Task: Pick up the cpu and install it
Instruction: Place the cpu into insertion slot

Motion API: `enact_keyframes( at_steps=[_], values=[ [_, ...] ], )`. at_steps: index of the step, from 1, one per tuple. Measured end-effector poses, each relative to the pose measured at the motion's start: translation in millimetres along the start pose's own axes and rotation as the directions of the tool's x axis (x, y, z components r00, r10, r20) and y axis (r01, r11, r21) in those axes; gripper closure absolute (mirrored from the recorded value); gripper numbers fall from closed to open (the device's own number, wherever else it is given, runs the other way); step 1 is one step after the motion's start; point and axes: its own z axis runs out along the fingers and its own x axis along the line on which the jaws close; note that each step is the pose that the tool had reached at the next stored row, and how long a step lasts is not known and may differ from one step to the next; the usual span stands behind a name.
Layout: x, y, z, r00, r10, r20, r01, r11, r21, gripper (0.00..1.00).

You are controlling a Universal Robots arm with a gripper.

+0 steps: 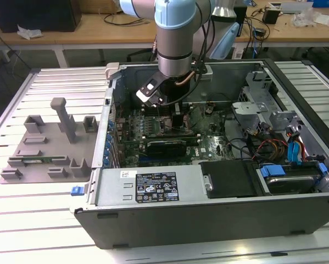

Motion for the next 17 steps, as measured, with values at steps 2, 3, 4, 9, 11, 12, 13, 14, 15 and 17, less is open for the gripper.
enact_keyframes(
  at_steps=[2, 3, 4, 9, 11, 12, 13, 14, 15, 17],
  values=[
    [0.0, 0.0, 0.0, 1.0, 0.0, 0.0, 0.0, 1.0, -0.0001, 0.46],
    [0.0, 0.0, 0.0, 1.0, 0.0, -0.0001, 0.0, 1.0, -0.0001, 0.46],
    [0.0, 0.0, 0.1, 1.0, 0.0, 0.0, 0.0, 1.0, -0.0001, 0.46],
    [0.0, 0.0, 0.1, 1.0, 0.0, -0.0002, 0.0, 1.0, -0.0002, 0.45],
    [0.0, 0.0, 0.0, 1.0, 0.0, 0.0, 0.0, 1.0, -0.0001, 0.39],
    [0.0, 0.0, -1.1, 1.0, 0.0, -0.0001, 0.0, 1.0, -0.0001, 0.39],
    [0.0, 0.1, -2.7, 1.0, 0.0, 0.0001, 0.0, 1.0, 0.0, 0.39],
    [0.0, 0.3, -7.2, 1.0, 0.0, -0.0001, 0.0, 1.0, -0.0002, 0.39],
    [-0.1, 0.4, -11.1, 1.0, 0.0, 0.0001, 0.0, 1.0, 0.0, 0.39],
    [-0.1, 0.7, -19.4, 1.0, 0.0, -0.0001, 0.0, 1.0, -0.0001, 0.39]
  ],
)
